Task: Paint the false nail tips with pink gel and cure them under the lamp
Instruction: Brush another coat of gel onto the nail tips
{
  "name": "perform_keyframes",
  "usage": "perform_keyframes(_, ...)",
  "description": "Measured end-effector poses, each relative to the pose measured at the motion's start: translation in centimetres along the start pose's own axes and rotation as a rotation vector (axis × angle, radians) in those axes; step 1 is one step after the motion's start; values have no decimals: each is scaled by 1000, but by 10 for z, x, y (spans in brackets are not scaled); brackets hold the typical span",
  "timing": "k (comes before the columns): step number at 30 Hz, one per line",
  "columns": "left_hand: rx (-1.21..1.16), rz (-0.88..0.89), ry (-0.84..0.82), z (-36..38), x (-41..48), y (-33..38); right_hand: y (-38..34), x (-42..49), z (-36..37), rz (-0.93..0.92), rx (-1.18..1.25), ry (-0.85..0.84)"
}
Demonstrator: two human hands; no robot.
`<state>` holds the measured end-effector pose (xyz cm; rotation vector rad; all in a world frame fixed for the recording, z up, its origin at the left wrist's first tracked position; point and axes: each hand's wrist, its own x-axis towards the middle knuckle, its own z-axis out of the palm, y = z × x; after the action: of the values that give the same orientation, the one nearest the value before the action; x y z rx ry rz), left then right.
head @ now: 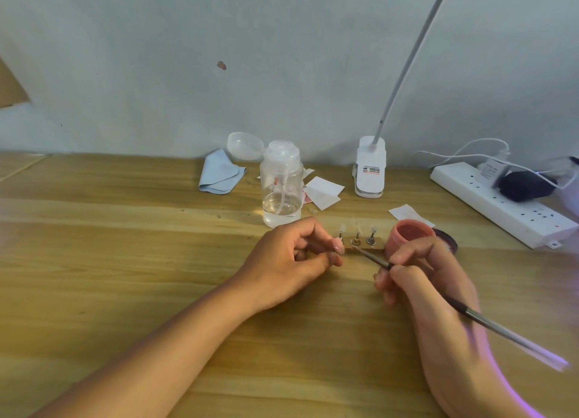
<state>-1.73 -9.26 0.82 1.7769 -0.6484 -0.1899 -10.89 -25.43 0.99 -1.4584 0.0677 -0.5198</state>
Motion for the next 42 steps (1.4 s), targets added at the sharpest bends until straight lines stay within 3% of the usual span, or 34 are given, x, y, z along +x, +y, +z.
perform_keyframes(6, -9, 4, -1, 1, 1, -3, -4, -7, 4, -21, 80, 32)
perform_keyframes(10, 13, 20, -4, 1, 2, -5, -16, -2, 4, -232, 18, 175)
perform_keyframes(14, 32, 25, -8, 1, 1, -4, -25, 13, -15, -331, -259, 256)
perform_keyframes(20, 98, 38, -7, 1, -2, -2, -16, 24, -38, -272, -695, 346)
perform_keyframes(27, 148, 63, -10, 0, -3, -1, -6, 29, -39, -207, -892, 215)
perform_keyframes(30, 188, 60, 8, 0, -2, -4, -6, 27, -39, -267, -861, 244)
perform_keyframes(32, 191, 67, 15, 0, -2, -4, -14, 23, -35, -358, -698, 301)
perform_keyframes(35, 183, 67, 11, 0, -1, -5, -24, 11, -18, -433, -397, 249)
perform_keyframes(42, 112, 18, 5, -1, 3, -10, -11, -7, 1, -43, -42, 54)
